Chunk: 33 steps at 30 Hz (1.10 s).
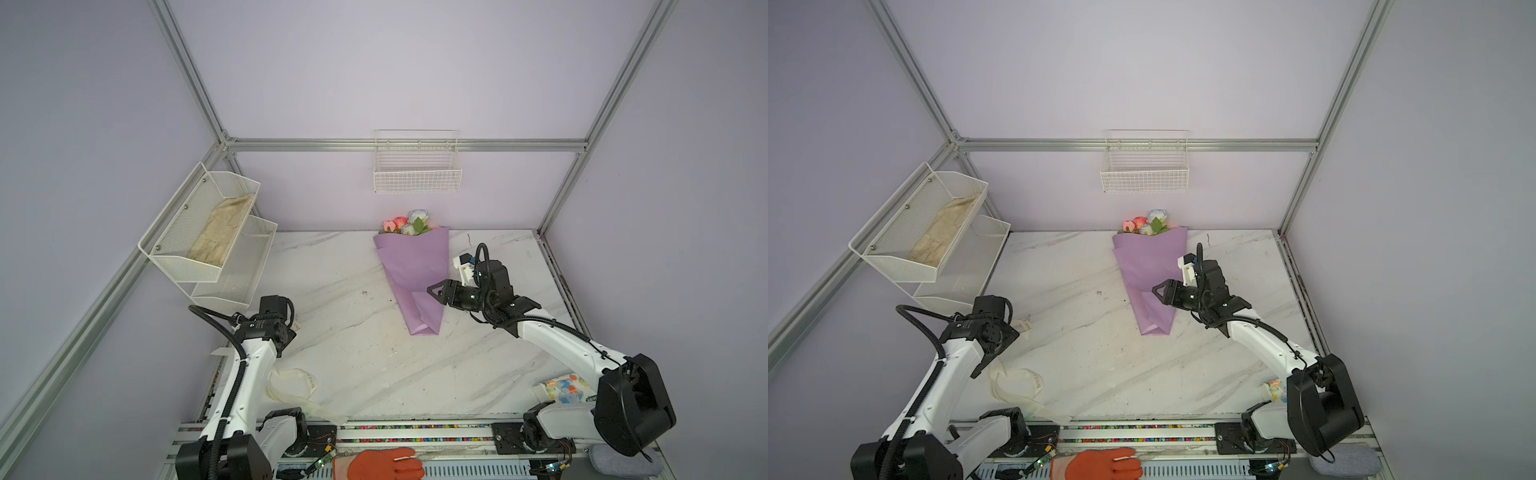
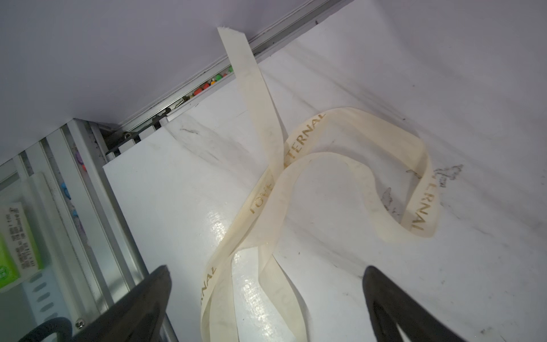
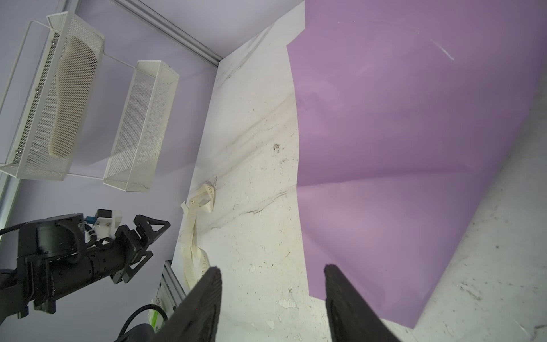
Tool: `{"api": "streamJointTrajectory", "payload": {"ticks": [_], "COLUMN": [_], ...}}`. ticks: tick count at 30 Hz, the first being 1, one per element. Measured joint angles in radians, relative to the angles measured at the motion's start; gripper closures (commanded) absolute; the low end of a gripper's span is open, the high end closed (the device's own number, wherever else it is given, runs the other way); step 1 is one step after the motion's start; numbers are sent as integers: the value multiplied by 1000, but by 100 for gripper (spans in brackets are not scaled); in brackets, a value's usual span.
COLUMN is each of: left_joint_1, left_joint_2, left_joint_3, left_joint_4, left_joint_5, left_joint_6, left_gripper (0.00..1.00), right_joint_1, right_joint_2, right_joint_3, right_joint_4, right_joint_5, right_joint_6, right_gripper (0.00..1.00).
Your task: Tie the bouquet of fake flowers
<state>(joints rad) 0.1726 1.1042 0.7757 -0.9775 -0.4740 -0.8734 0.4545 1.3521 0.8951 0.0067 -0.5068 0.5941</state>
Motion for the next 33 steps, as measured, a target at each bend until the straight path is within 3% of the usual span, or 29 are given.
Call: {"api": "streamJointTrajectory", "payload": {"ticks": [12, 17, 20, 27, 30, 33], "left_joint_1": [23, 26, 29, 29, 10, -70], "left_joint_2": [76, 98, 98, 19, -66, -140], "left_joint_3": [-160, -207, -218, -219, -219, -219], "left_joint_4": [128, 179, 203, 247, 300, 362], "left_joint_5": [87, 135, 182, 400, 550, 664], "left_joint_6": [-72, -96, -93, -48, -24, -21], "left_gripper": [17, 40, 65, 100, 100, 100], "right_joint_1": [1, 1, 1, 1, 1, 1], "right_joint_2": [0, 0, 0, -11, -53, -124], "right_joint_3": [0, 0, 0, -2, -3, -13], "right_joint_4": [-2, -2, -6, -56, -74, -79], "right_joint_5": [20, 23, 32, 85, 132, 194], "right_joint_6": [4, 4, 3, -5, -11, -19], "right_gripper": [41, 41, 41, 40, 38, 32]}}
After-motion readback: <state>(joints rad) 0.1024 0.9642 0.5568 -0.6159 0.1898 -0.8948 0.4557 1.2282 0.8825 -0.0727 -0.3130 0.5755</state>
